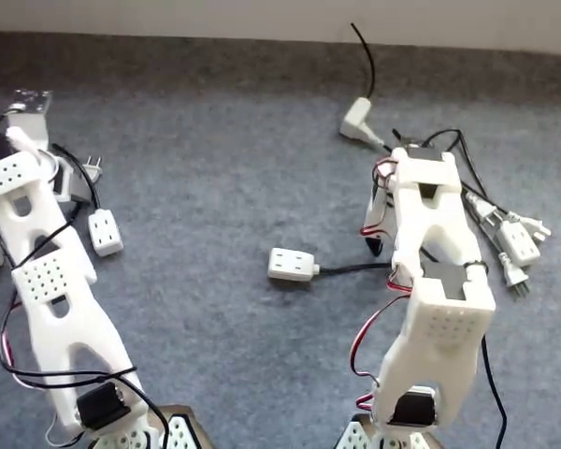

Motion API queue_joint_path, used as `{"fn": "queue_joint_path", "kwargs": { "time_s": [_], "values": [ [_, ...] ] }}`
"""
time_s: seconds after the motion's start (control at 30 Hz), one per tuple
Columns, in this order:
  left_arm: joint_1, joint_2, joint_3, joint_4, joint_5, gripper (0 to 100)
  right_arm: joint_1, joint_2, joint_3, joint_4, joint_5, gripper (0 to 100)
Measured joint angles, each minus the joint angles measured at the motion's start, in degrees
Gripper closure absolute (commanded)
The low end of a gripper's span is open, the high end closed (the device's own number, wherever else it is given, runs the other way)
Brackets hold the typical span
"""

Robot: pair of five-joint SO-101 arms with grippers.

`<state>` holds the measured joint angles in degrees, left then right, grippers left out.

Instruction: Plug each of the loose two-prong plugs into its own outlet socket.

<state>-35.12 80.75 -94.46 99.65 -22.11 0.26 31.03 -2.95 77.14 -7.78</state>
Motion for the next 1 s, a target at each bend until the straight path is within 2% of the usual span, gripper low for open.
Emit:
{"fn": "queue_joint_path", "kwargs": {
  "time_s": [0.07,0.23,0.63,0.83,1.0],
  "values": [
    [0.26,0.0,0.0,0.35,-1.14,99,0.0,0.18,0.0,0.0,0.0,87.6],
    [1.49,0.62,0.0,0.53,-3.6,98,0.0,0.18,0.0,0.0,0.0,87.6],
    [1.41,-0.35,3.69,0.09,-4.04,99,0.0,0.18,0.09,-1.05,0.0,87.6],
    [0.0,-7.74,9.41,0.88,-8.09,99,0.0,0.18,0.09,-1.14,0.0,87.6],
    [-4.22,-22.42,22.33,0.88,-9.76,99,0.0,0.18,0.44,-2.11,0.0,87.6]
  ]
}}
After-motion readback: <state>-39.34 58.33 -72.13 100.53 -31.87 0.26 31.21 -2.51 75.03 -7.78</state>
